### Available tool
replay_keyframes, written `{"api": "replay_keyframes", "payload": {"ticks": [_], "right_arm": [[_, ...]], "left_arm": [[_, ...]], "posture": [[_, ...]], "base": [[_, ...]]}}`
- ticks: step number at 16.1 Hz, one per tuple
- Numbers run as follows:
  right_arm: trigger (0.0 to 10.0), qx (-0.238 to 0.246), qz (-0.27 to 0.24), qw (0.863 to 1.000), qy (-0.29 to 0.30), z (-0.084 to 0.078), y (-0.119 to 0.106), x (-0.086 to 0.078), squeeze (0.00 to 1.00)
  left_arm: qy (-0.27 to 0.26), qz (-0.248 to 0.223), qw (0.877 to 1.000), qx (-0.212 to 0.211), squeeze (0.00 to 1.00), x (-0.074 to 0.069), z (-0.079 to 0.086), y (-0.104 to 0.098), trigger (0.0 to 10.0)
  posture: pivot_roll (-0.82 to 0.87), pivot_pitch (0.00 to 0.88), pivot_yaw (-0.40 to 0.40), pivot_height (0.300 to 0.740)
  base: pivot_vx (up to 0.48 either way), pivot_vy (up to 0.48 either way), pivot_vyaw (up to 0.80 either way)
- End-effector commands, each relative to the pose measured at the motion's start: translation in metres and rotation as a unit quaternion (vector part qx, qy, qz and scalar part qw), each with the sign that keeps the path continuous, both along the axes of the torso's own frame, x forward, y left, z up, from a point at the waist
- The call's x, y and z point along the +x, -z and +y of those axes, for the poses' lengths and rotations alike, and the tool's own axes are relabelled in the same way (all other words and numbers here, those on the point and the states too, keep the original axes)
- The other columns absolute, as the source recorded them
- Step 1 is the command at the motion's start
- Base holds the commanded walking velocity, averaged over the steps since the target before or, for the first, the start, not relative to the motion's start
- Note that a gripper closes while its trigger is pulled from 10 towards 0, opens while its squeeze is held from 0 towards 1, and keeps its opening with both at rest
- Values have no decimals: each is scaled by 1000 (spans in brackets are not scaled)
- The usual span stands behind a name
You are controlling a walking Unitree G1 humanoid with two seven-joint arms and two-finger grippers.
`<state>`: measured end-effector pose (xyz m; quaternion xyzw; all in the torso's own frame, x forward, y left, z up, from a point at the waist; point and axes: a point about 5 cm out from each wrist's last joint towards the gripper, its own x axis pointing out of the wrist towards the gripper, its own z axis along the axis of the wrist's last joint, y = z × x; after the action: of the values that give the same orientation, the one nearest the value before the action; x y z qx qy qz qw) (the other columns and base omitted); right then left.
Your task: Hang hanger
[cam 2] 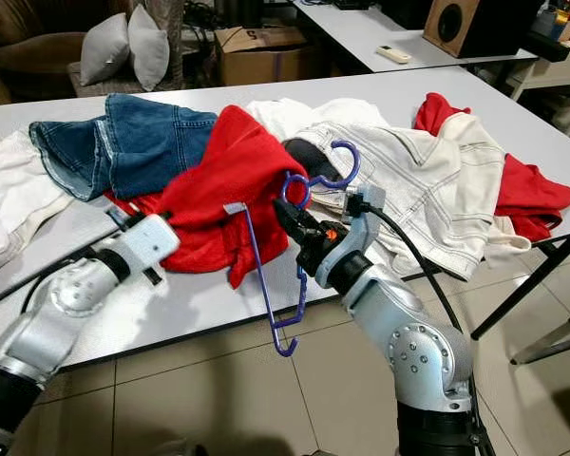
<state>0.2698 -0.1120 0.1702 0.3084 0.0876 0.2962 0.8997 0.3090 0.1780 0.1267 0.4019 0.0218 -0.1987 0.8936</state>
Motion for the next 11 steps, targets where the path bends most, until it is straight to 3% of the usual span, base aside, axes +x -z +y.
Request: {"api": "replay_keyframes", "payload": {"ticks": [1,3,5,9,10,11], "right_arm": [[10000,19,-13,1000,18,-5,-6,4,0],[10000,45,0,998,40,-4,-5,9,0],[10000,112,37,990,82,3,-2,18,0],[10000,267,83,954,108,22,-13,39,0],[10000,277,86,951,108,23,-14,41,0],[10000,292,96,945,111,26,-15,46,0]], "left_arm": [[7,-2,1000,-21,0,-2,-1,-7,0],[41,-7,998,-40,0,-7,-9,-17,0],[70,4,995,-67,0,-17,-21,-24,0],[130,34,985,-111,0,-29,-43,-32,0],[145,40,982,-117,0,-32,-45,-33,0],[179,67,971,-146,0,-39,-51,-40,0]], "posture": [[8,39,-13,740],[5,49,-9,740],[2,58,-8,740],[8,62,-9,740],[8,62,-9,740],[15,63,-19,740]], "base": [[0,0,0],[0,0,0],[0,0,0],[0,0,0],[0,0,0],[0,0,0]]}}
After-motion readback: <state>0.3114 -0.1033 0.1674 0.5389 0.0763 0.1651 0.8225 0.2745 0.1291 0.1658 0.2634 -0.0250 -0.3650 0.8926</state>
